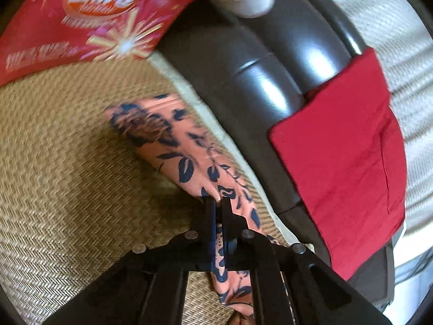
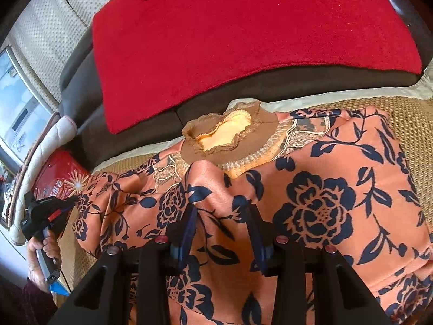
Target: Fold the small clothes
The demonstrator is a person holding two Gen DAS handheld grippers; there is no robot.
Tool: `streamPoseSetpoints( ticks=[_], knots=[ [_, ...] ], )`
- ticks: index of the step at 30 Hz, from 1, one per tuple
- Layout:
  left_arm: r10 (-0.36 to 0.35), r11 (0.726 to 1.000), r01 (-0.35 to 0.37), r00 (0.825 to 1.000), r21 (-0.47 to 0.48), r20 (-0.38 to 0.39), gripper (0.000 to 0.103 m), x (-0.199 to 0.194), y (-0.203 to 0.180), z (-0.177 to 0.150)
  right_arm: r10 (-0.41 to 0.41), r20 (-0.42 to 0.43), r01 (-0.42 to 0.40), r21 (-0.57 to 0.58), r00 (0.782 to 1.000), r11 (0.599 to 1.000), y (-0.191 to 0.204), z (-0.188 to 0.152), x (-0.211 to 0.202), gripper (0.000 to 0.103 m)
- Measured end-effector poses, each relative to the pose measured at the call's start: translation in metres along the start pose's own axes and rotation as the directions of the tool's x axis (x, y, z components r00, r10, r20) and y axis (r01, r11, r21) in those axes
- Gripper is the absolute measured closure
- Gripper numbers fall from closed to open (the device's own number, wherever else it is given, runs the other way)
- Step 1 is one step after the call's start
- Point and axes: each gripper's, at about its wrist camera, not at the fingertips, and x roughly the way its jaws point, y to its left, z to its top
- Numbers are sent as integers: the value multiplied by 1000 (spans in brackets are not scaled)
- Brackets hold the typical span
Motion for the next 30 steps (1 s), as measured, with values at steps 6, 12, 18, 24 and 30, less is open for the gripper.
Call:
streamPoseSetpoints(
  ticks=[6, 12, 18, 24, 30],
  knots=[
    [-116, 985, 113, 993, 131, 21, 100, -19, -60, -11, -13, 31, 12, 17, 999, 1000, -7, 5, -10, 62],
    [-226, 889, 237, 971, 391, -75, 100, -26, -169, -75, -32, 100, 20, 128, 994, 992, -39, 16, -34, 62],
    [-132, 689, 379, 904, 618, -407, 100, 23, -260, -220, -74, 169, 27, 268, 983, 963, -87, 26, -66, 62],
    [35, 560, 470, 809, 683, -586, 97, 38, -259, -277, -81, 187, 3, 385, 979, 923, -120, 29, -87, 43],
    [-184, 619, 384, 919, 685, -350, 27, -37, -221, -174, -14, 102, -13, 254, 995, 967, -88, 28, -77, 36]
  ],
)
